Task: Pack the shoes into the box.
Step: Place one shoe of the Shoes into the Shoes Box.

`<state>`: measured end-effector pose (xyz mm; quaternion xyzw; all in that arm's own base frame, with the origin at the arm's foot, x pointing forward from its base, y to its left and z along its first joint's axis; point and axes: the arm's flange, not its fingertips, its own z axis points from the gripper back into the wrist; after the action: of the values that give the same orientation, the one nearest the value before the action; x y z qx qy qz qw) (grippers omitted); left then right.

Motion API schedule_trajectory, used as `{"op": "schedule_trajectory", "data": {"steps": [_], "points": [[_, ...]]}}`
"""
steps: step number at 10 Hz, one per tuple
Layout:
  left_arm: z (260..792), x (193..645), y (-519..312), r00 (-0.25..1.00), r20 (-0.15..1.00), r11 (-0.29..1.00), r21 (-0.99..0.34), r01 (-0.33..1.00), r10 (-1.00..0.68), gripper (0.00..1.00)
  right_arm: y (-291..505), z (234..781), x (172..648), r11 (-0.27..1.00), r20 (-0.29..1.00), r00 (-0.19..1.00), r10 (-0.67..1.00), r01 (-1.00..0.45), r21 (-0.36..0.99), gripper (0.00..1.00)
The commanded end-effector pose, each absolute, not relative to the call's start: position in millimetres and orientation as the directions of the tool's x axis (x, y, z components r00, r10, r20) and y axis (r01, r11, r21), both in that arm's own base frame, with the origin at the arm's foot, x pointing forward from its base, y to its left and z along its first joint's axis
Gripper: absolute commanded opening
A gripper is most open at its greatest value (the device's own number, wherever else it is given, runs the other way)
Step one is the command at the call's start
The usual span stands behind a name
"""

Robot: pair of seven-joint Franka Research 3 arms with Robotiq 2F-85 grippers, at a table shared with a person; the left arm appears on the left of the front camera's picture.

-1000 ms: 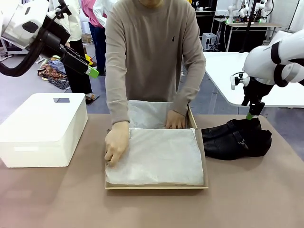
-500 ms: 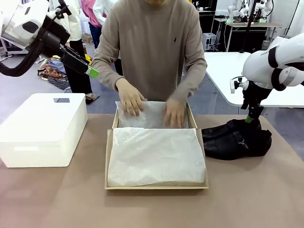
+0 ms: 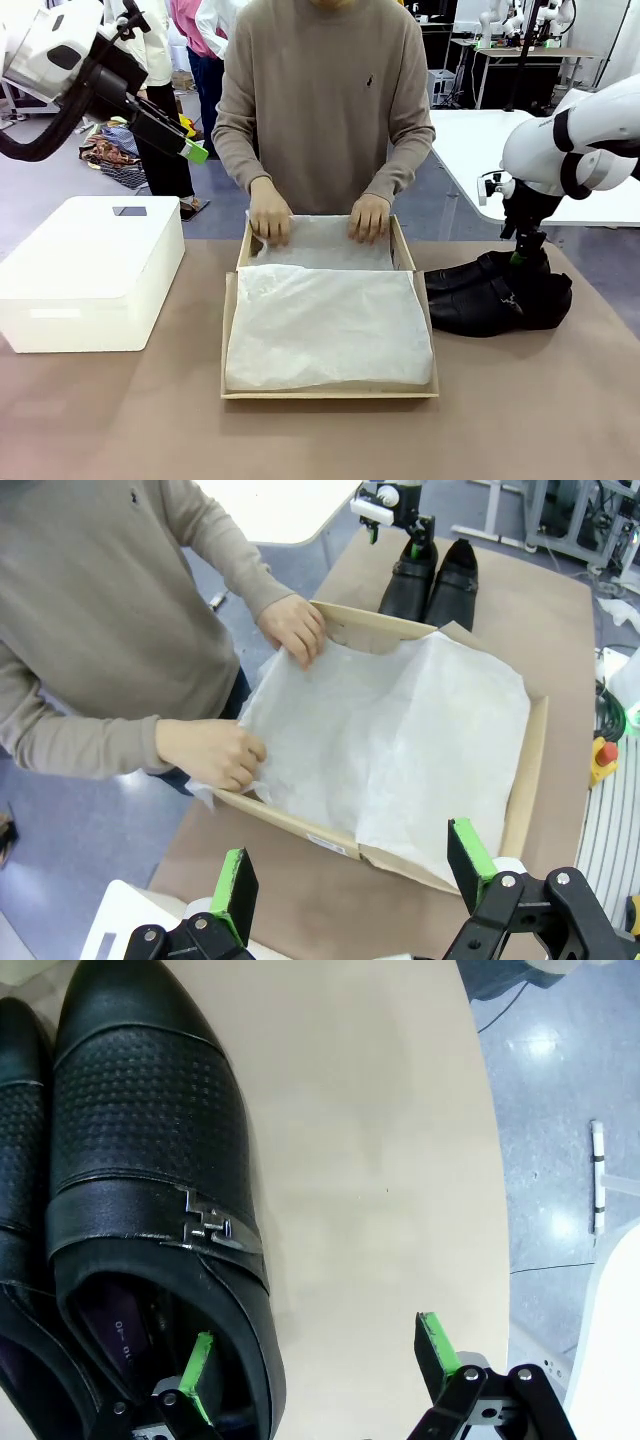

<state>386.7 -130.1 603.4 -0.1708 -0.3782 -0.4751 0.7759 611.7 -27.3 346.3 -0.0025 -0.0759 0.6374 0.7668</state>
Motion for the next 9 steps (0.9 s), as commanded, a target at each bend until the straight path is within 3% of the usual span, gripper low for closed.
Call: {"op": "schedule_trajectory", "data": {"steps": [1, 5, 9], "points": [[599.4, 387.0, -128.2, 0.242, 0.757, 0.472, 0.098, 0.876, -0.607, 1.0, -32.0, 341.5, 621.2, 0.16, 0.103, 0.15, 0.983, -0.982, -0.104, 1.0], [599.4, 387.0, -128.2, 0.242, 0.757, 0.472, 0.098, 0.876, -0.607, 1.0, -32.5, 338.2, 623.4, 0.162, 0.105, 0.155, 0.982, -0.985, -0.055, 0.96], [599.4, 387.0, -128.2, 0.242, 0.757, 0.472, 0.098, 0.876, -0.607, 1.0, -30.9, 337.6, 622.7, 0.165, 0.104, 0.162, 0.981, -0.986, -0.024, 0.23]]}}
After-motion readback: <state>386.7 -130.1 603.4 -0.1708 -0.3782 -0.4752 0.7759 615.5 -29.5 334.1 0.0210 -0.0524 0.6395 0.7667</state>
